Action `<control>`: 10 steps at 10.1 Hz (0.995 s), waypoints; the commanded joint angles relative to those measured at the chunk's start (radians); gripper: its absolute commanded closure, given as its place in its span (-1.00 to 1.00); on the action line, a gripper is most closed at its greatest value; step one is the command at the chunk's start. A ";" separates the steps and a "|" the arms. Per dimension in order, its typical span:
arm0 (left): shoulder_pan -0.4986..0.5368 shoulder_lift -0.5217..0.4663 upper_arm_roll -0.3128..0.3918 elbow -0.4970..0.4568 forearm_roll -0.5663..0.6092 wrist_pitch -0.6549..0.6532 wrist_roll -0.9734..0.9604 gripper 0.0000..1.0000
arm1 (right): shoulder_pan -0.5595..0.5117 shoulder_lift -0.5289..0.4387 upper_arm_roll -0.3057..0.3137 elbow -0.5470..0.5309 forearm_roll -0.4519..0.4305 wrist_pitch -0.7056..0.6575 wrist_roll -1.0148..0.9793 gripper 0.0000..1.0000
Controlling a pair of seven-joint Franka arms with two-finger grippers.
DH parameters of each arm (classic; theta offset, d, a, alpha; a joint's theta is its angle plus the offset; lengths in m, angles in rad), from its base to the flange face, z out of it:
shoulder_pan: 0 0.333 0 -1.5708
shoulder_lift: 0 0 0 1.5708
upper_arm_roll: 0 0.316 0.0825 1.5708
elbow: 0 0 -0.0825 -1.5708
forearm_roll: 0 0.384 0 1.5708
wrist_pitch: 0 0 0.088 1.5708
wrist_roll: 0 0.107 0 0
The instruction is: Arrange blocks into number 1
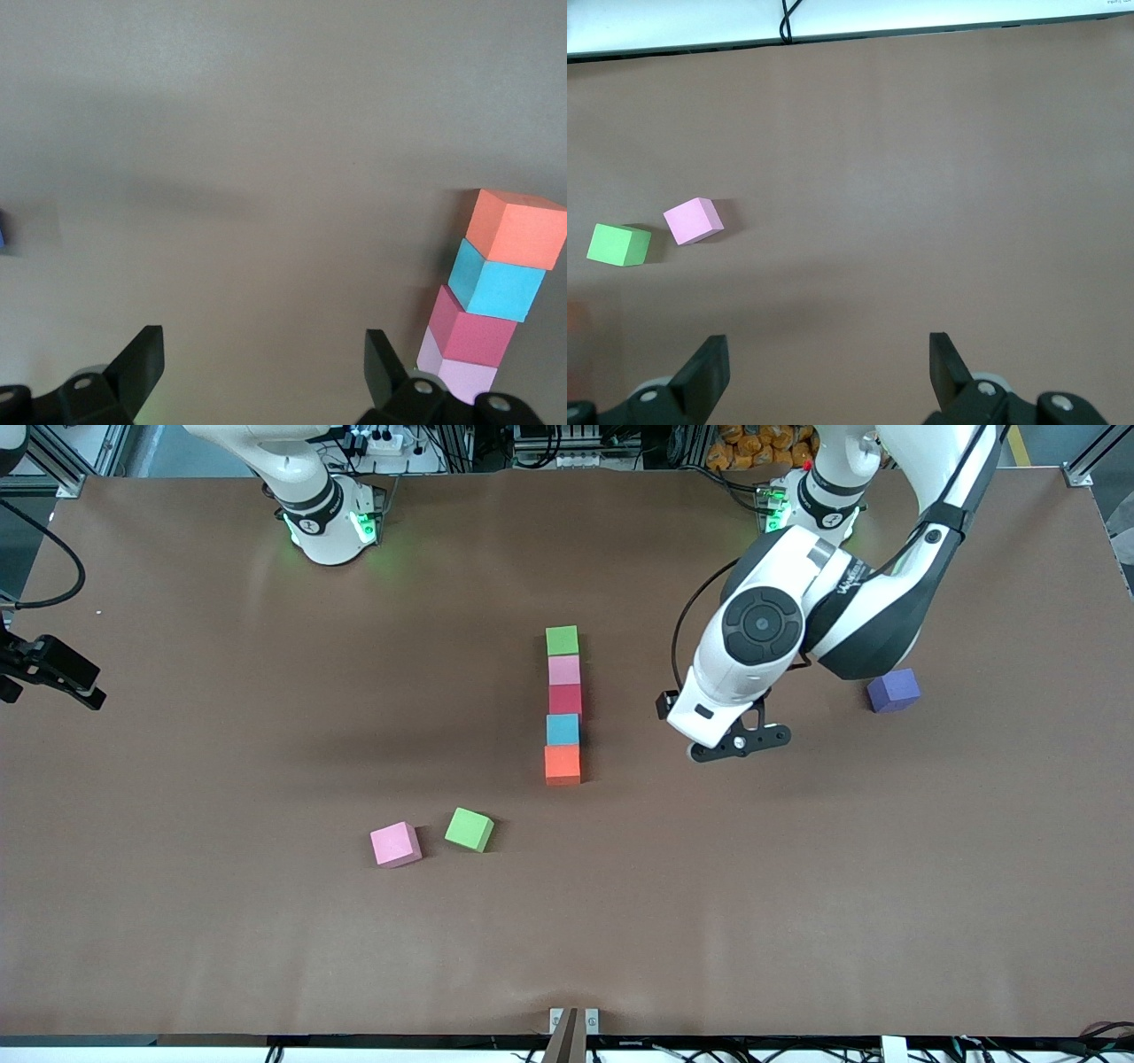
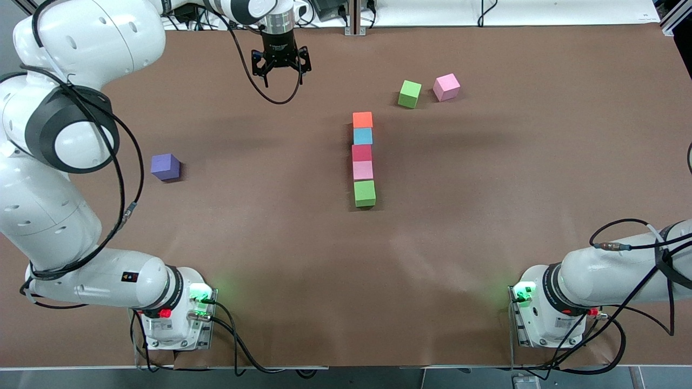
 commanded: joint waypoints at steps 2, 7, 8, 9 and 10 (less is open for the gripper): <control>0.161 -0.097 0.011 -0.007 -0.002 -0.010 0.156 -1.00 | -0.011 -0.004 0.010 0.007 -0.002 -0.011 0.000 -1.00; 0.244 -0.201 0.013 -0.014 -0.007 -0.013 0.334 -1.00 | -0.011 -0.004 0.010 0.007 0.000 -0.011 0.000 -1.00; 0.242 -0.220 0.032 -0.013 -0.016 -0.045 0.409 -1.00 | -0.011 -0.004 0.010 0.007 -0.002 -0.011 0.000 -1.00; 0.223 -0.240 0.078 -0.007 -0.038 -0.051 0.434 -1.00 | -0.011 -0.004 0.010 0.007 0.000 -0.011 0.000 -1.00; 0.201 -0.253 0.114 -0.005 -0.077 -0.050 0.456 -1.00 | -0.011 -0.004 0.010 0.007 -0.002 -0.011 0.000 -1.00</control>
